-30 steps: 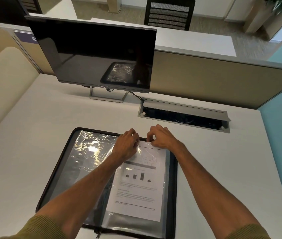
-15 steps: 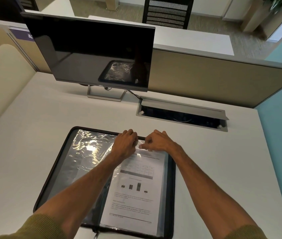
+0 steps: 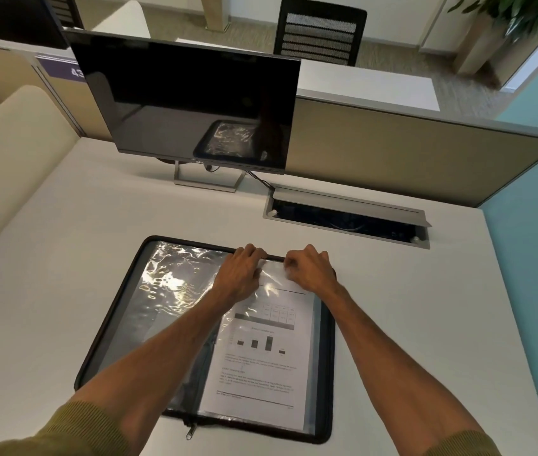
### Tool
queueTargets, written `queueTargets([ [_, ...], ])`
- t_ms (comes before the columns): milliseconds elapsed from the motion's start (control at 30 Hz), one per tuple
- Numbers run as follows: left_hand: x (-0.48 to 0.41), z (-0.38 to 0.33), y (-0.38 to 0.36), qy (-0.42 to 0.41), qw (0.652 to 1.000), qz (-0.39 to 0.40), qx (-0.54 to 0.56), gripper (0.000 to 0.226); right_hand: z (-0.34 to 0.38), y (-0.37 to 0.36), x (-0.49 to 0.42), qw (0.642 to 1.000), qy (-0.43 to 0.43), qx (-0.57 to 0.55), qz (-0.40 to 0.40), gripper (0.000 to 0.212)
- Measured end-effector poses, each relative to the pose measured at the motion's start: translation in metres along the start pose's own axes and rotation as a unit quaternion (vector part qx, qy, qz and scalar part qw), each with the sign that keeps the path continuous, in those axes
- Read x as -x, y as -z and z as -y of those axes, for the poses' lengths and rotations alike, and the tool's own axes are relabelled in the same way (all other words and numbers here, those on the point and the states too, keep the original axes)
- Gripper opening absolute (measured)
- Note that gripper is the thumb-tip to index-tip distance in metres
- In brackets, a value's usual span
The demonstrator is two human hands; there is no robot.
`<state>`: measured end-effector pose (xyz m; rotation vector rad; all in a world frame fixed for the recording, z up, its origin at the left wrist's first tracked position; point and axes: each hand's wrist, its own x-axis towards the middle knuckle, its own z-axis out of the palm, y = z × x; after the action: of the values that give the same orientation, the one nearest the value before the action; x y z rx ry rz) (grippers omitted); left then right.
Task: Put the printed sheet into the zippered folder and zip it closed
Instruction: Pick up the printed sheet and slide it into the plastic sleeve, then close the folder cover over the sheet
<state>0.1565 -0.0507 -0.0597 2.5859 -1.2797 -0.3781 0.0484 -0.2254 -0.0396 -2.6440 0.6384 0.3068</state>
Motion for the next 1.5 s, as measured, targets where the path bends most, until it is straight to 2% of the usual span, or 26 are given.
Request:
queueTargets([
  [267, 0.052, 0.014, 0.017, 0.036, 0.999, 0.000, 0.013, 0.046, 0.026, -0.008, 0.048, 0.998, -0.013, 0.017, -0.060, 0.046],
  [433, 0.094, 0.036, 0.020, 0.075, 0.997, -0.006, 0.002, 0.047, 0.053, -0.027, 0.068, 0.996, 0.000, -0.017, -0.086, 0.041],
  [567, 0.140, 0.076, 0.019, 0.136, 0.989, -0.050, 0.013, 0.044, 0.091, -0.054, 0.083, 0.994, 0.015, -0.051, -0.091, 0.034],
  [667, 0.176, 0.108, 0.021, 0.221, 0.968, -0.107, 0.051, 0.041, 0.123, -0.075, 0.093, 0.994, 0.023, -0.063, -0.087, 0.033],
  [767, 0.206, 0.130, 0.020, 0.321, 0.925, -0.180, 0.093, 0.047, 0.152, -0.092, 0.102, 0.994, 0.040, -0.059, -0.080, 0.033],
  [867, 0.224, 0.142, 0.017, 0.395, 0.889, -0.193, 0.130, 0.055, 0.173, -0.103, 0.107, 0.995, 0.046, -0.053, -0.068, 0.035],
  [933, 0.231, 0.150, 0.017, 0.423, 0.879, -0.170, 0.140, 0.057, 0.183, -0.109, 0.108, 0.996, 0.049, -0.042, -0.053, 0.036],
  [1100, 0.234, 0.162, 0.023, 0.427, 0.877, -0.136, 0.174, 0.062, 0.192, -0.117, 0.110, 0.998, 0.056, -0.019, -0.020, 0.045],
  [1233, 0.233, 0.163, 0.034, 0.429, 0.869, -0.160, 0.188, 0.061, 0.192, -0.119, 0.114, 0.998, 0.063, -0.026, -0.009, 0.049],
  [1367, 0.233, 0.153, 0.057, 0.422, 0.867, -0.196, 0.177, 0.046, 0.189, -0.112, 0.119, 0.996, 0.058, -0.073, 0.001, 0.052],
  [1500, 0.231, 0.134, 0.082, 0.398, 0.884, -0.192, 0.150, 0.063, 0.184, -0.103, 0.125, 0.988, 0.062, -0.140, 0.014, 0.050],
])
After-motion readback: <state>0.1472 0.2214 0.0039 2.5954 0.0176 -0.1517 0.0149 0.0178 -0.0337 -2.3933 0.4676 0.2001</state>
